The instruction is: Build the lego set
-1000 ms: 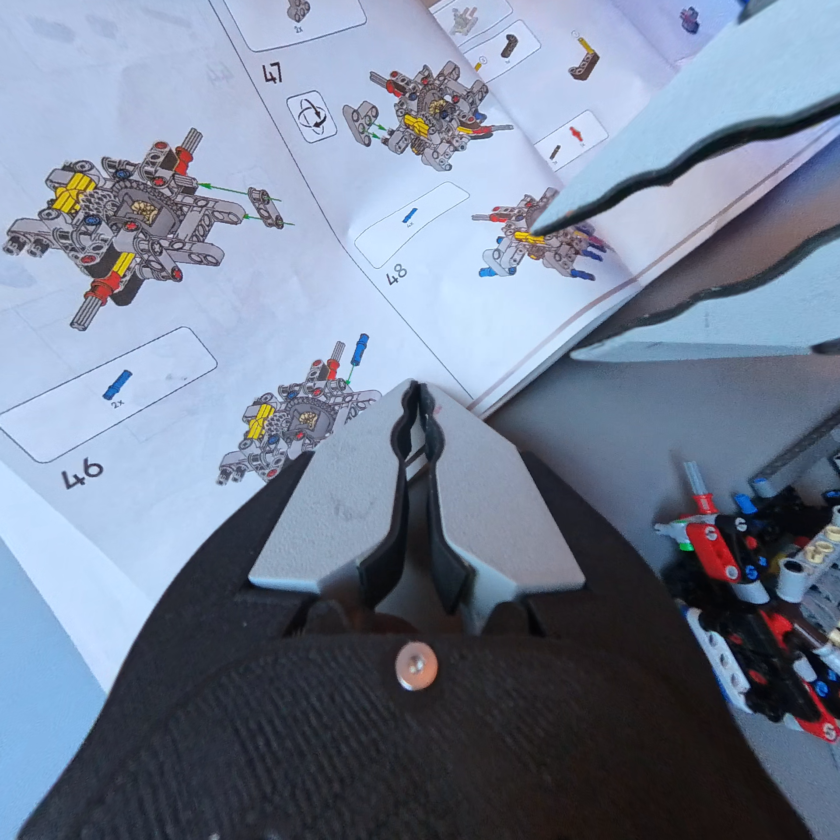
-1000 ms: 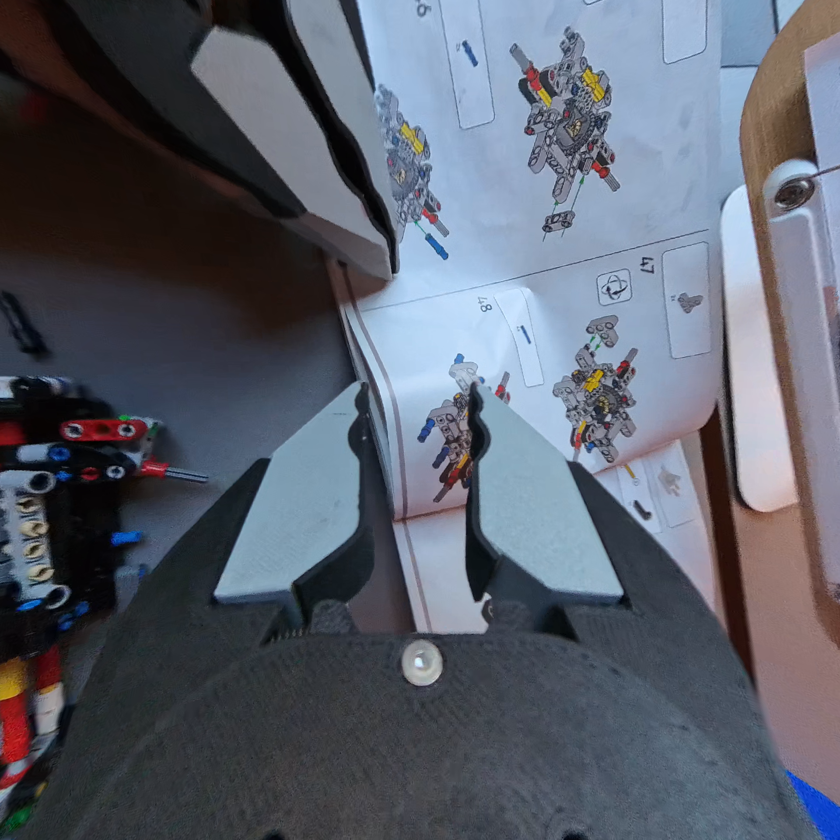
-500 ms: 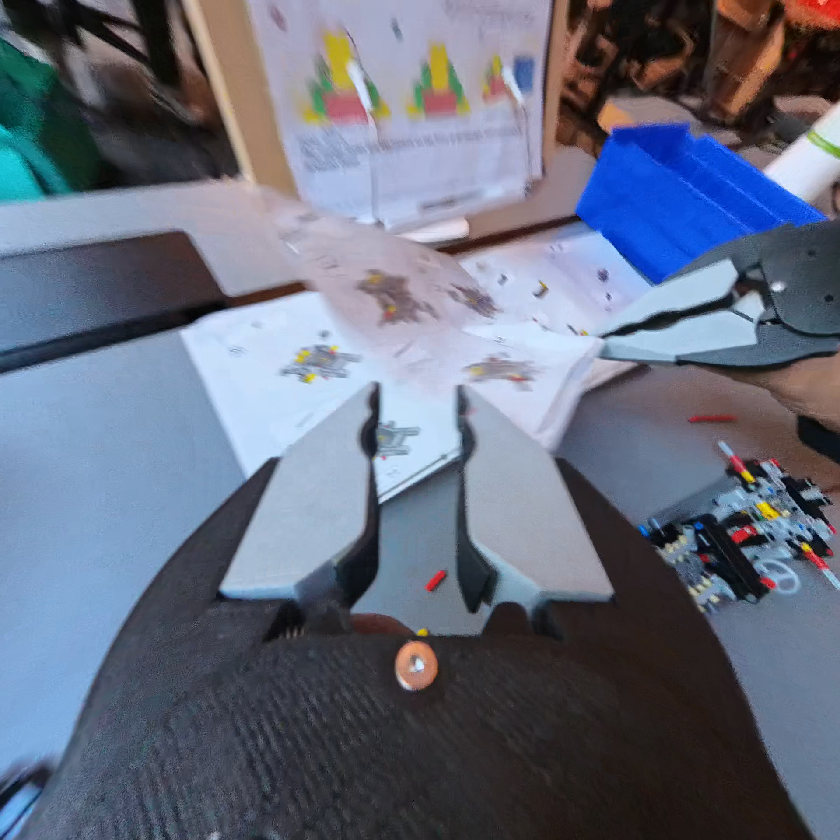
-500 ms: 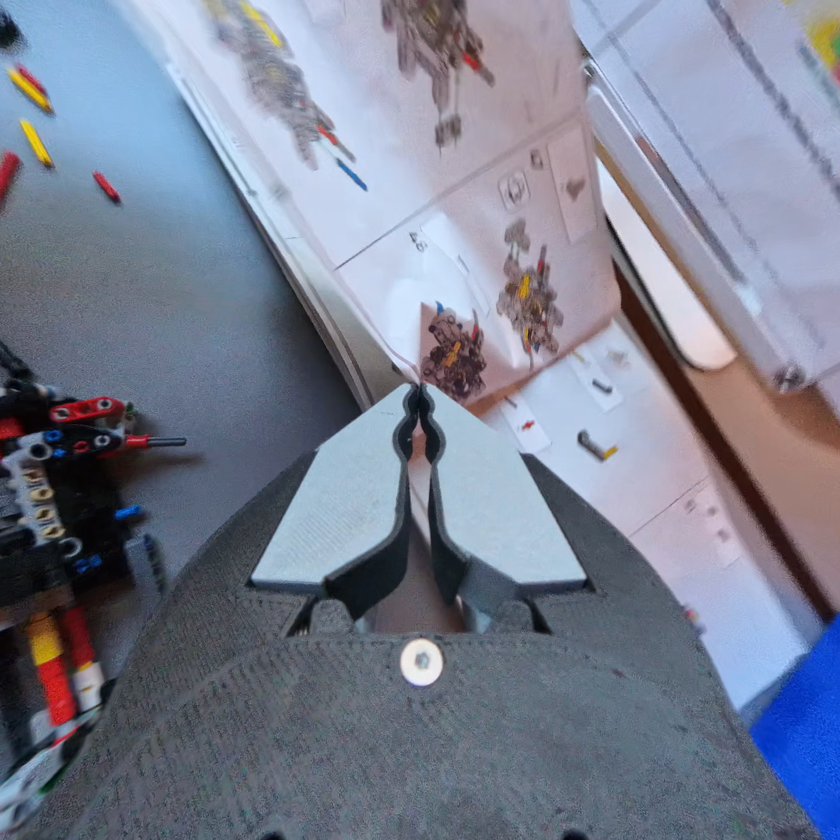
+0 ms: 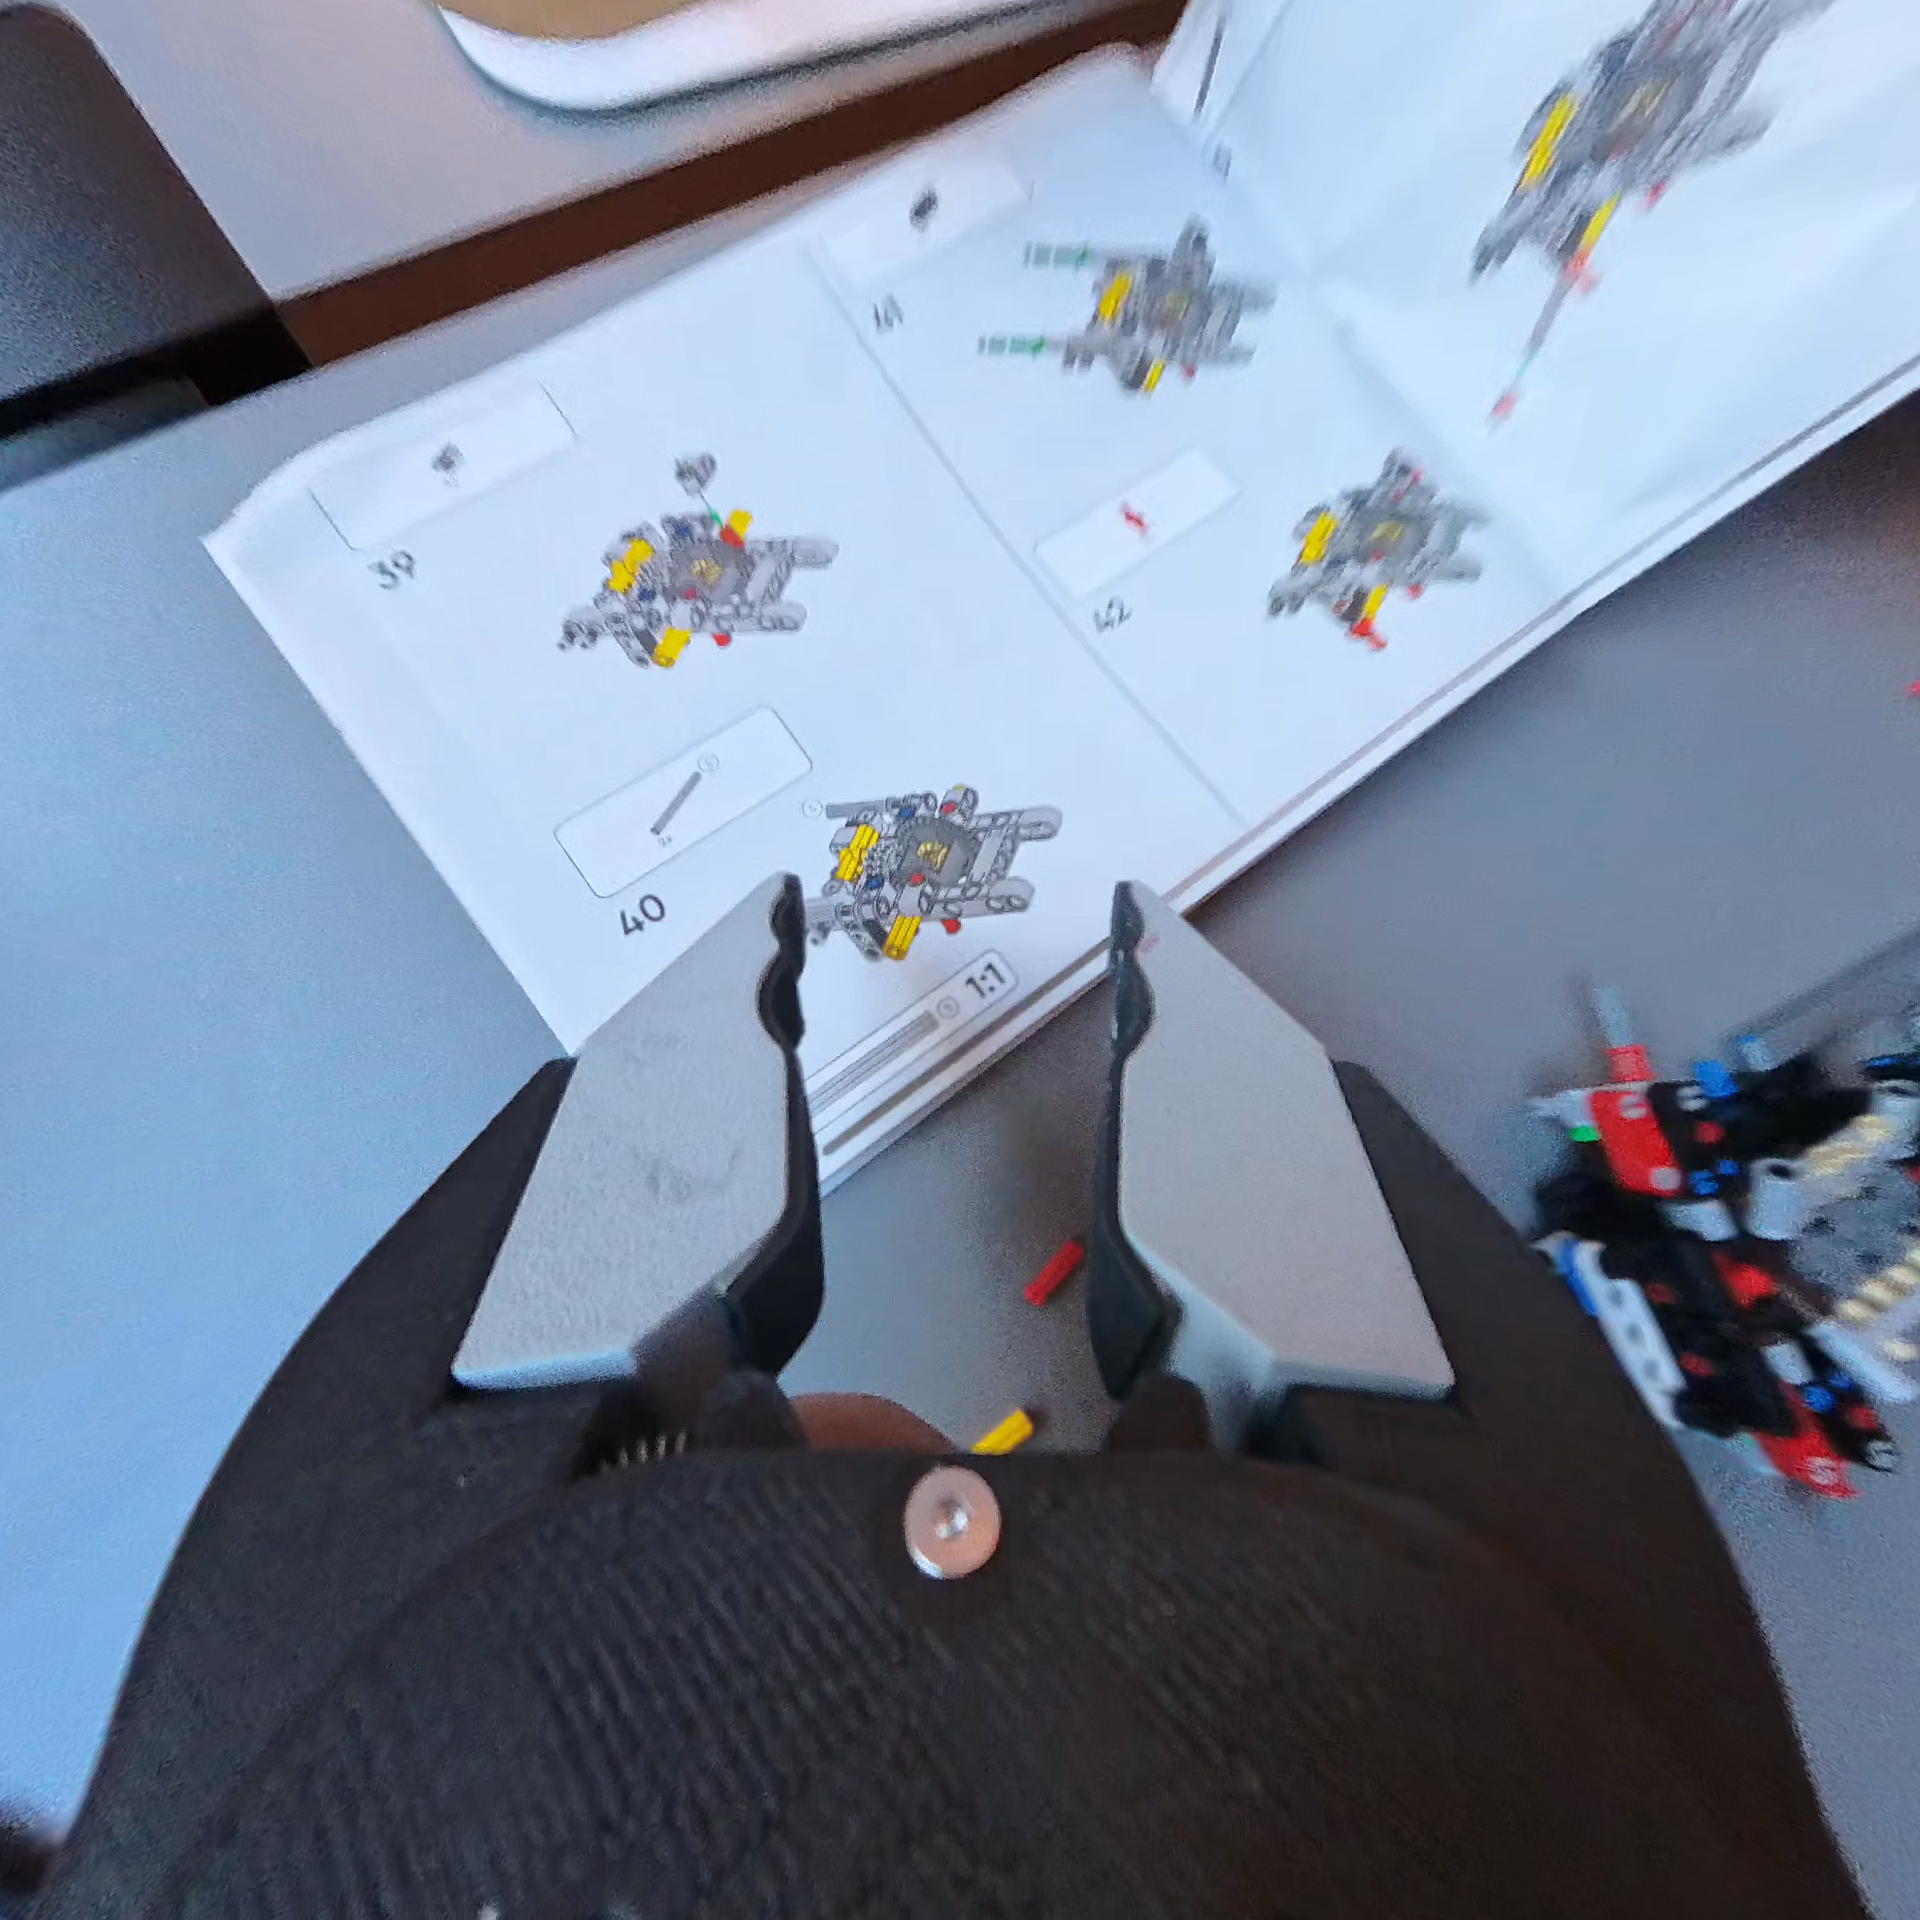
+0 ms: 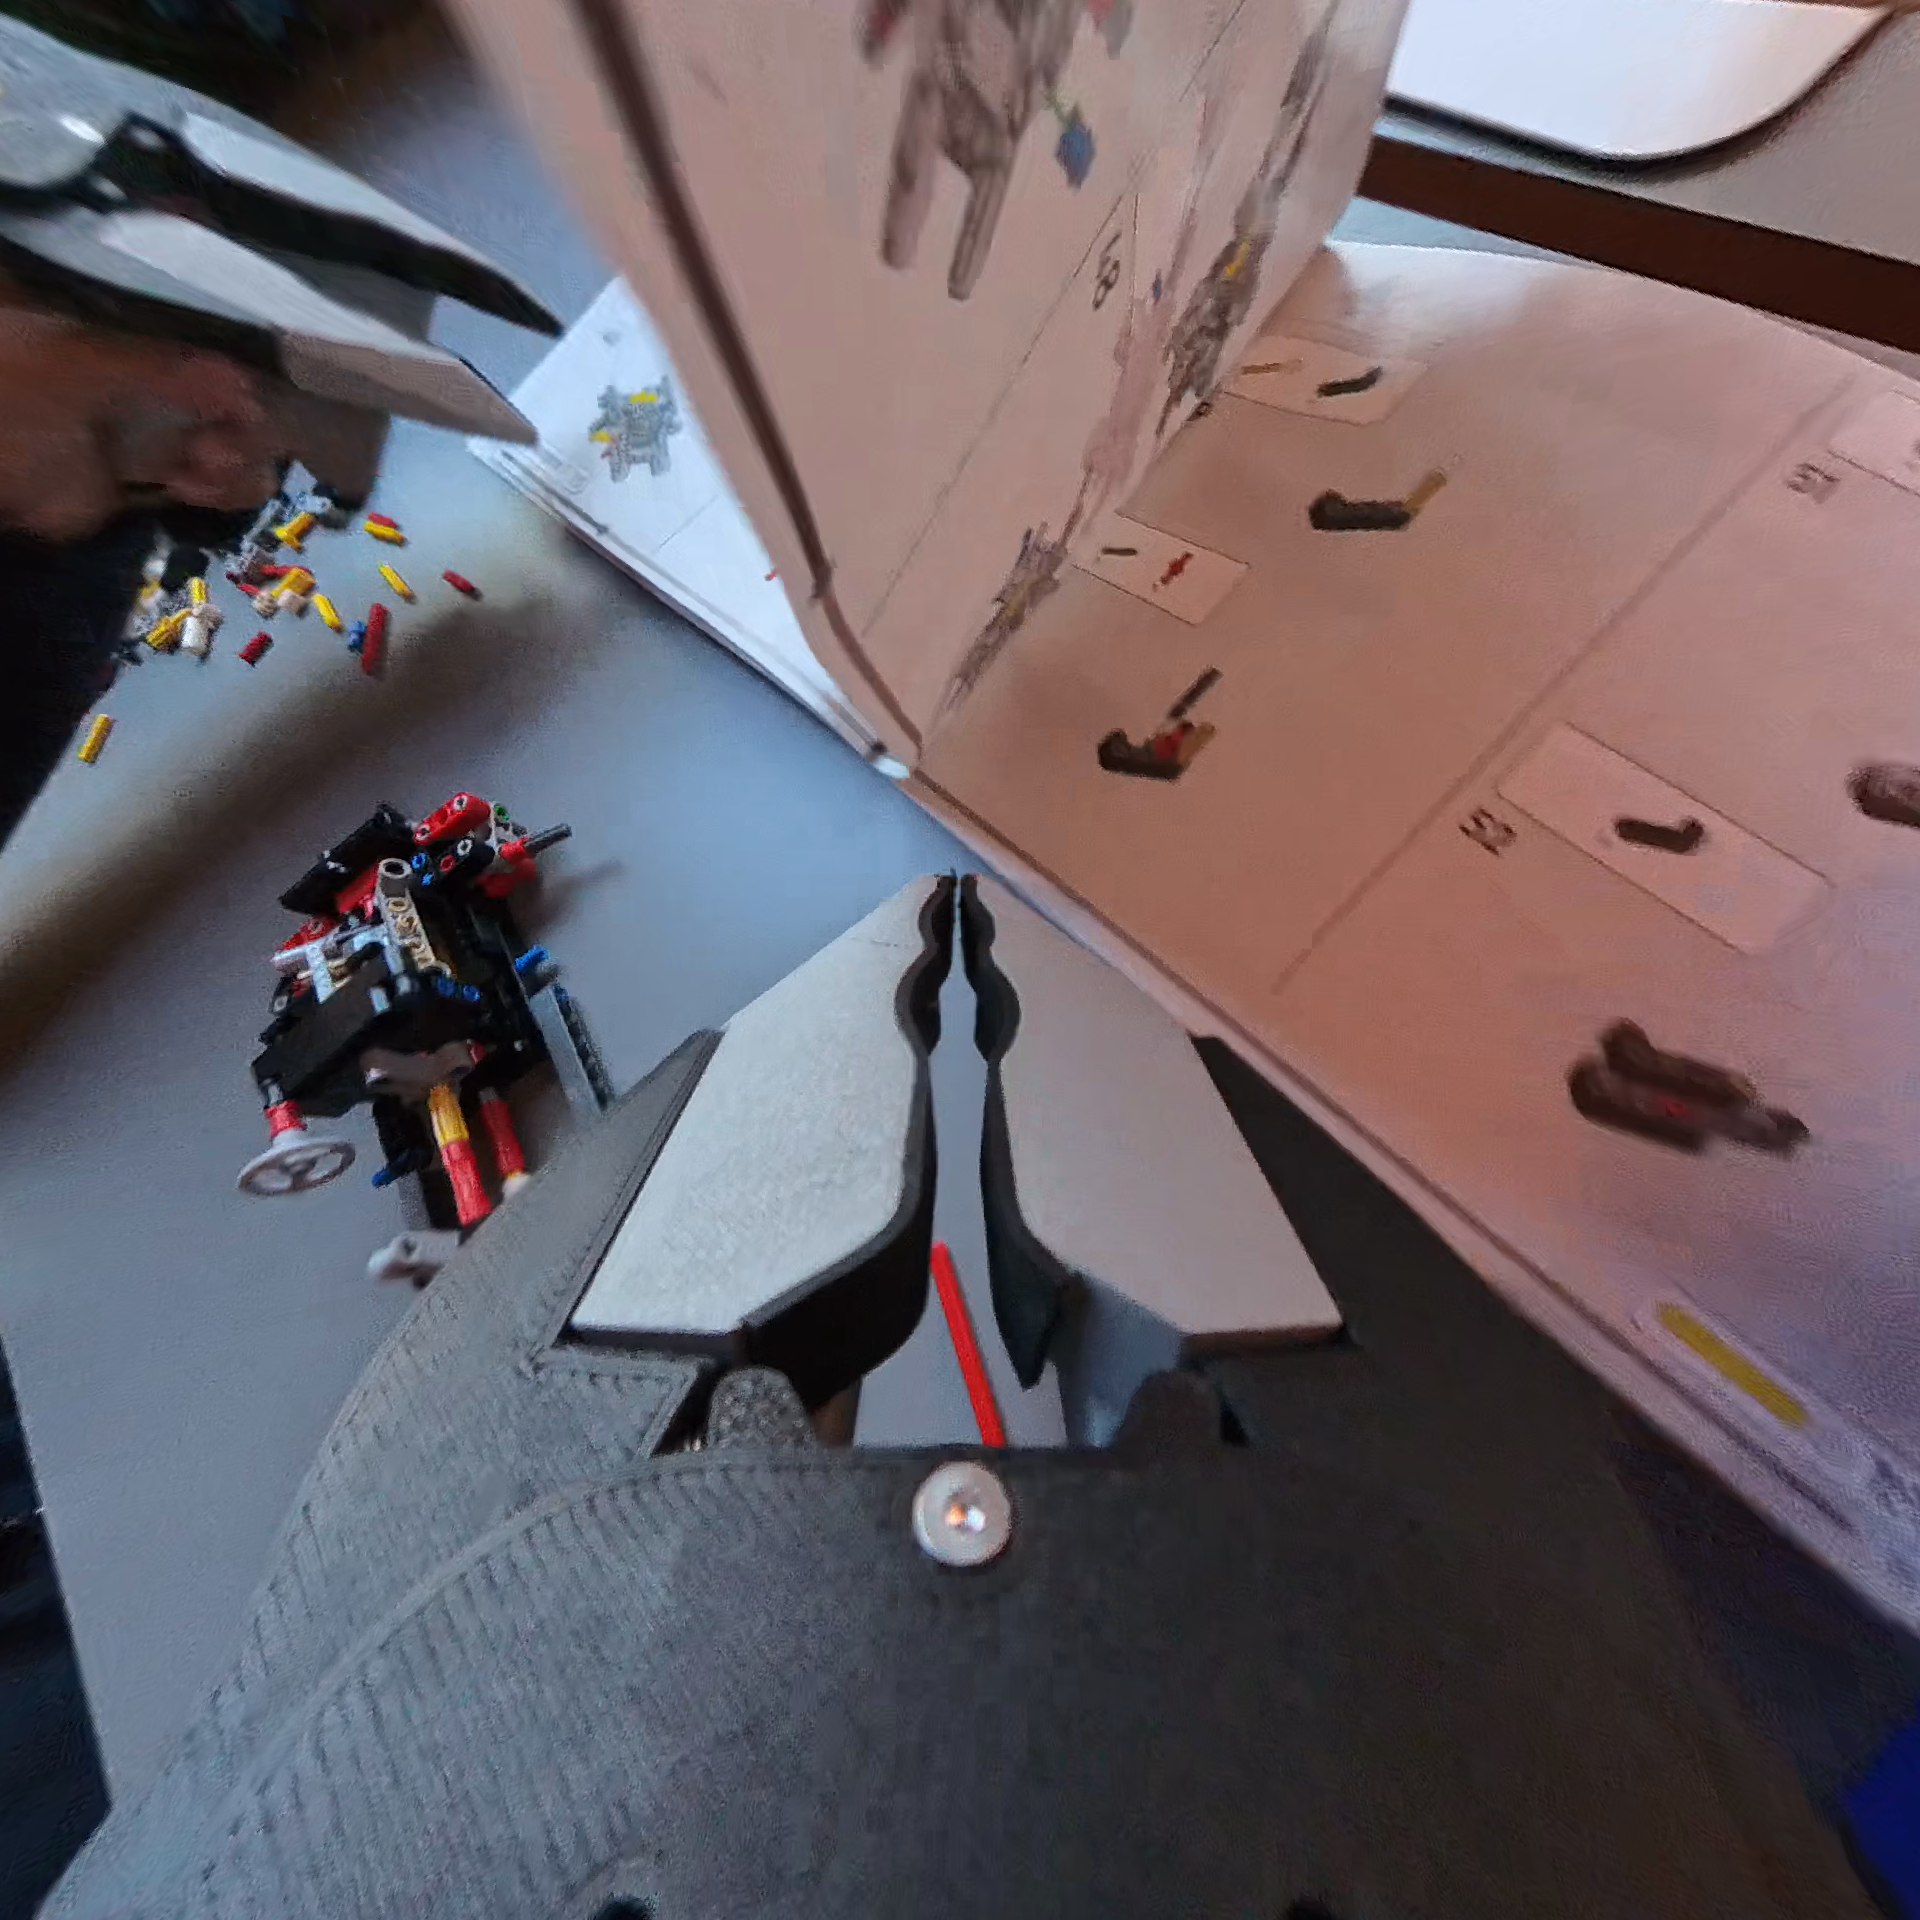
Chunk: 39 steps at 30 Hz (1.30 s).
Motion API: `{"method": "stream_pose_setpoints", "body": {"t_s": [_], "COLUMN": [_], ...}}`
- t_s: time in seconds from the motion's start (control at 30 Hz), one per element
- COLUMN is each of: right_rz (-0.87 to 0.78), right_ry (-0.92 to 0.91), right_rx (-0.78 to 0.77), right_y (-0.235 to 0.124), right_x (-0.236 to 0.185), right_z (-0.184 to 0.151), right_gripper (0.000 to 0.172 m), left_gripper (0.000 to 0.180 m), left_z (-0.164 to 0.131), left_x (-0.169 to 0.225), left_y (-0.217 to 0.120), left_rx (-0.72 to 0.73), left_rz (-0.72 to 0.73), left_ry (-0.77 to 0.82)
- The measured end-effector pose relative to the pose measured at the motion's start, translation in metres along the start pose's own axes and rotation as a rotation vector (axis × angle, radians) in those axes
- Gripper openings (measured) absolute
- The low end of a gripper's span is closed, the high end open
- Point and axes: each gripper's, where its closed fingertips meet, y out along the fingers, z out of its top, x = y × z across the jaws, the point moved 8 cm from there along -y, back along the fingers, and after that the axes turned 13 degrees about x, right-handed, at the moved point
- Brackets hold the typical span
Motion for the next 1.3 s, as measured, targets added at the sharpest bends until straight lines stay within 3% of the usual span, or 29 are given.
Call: {"method": "stream_pose_setpoints", "body": {"t_s": [0.17, 0.23, 0.3, 0.37, 0.5, 0.67, 0.9, 1.1, 1.3], "right_rz": [-0.09, -0.126, -0.15, -0.17, -0.223, -0.219, -0.25, -0.289, -0.264], "right_ry": [0.015, 0.017, 0.024, 0.022, -0.029, -0.088, -0.171, -0.229, -0.199], "right_rx": [0.105, 0.149, 0.186, 0.225, 0.272, 0.227, 0.163, 0.164, 0.216], "right_y": [-0.06, -0.081, -0.098, -0.112, -0.133, -0.135, -0.12, -0.115, -0.128], "right_x": [0.016, 0.022, 0.026, 0.027, 0.03, 0.033, 0.039, 0.039, 0.04], "right_z": [0.004, 0.006, 0.007, 0.008, 0.013, 0.02, 0.033, 0.036, 0.019], "right_gripper": [0.017, 0.022, 0.026, 0.028, 0.03, 0.032, 0.033, 0.034, 0.032], "left_gripper": [0.073, 0.087, 0.085, 0.094, 0.127, 0.144, 0.142, 0.108, 0.097], "left_z": [-0.015, -0.015, -0.016, -0.016, -0.021, -0.021, -0.016, -0.016, -0.017], "left_x": [-0.009, -0.015, -0.015, -0.011, 0.002, 0.007, 0.003, -0.009, -0.013], "left_y": [0.01, 0.009, 0.01, 0.012, 0.019, 0.024, 0.023, 0.018, 0.014], "left_rx": [-0.163, -0.208, -0.252, -0.268, -0.296, -0.342, -0.311, -0.275, -0.256], "left_rz": [0.108, 0.149, 0.139, 0.129, 0.099, 0.084, 0.064, 0.127, 0.125], "left_ry": [0.193, 0.174, 0.083, 0.098, 0.139, 0.153, 0.091, 0.116, 0.115]}}
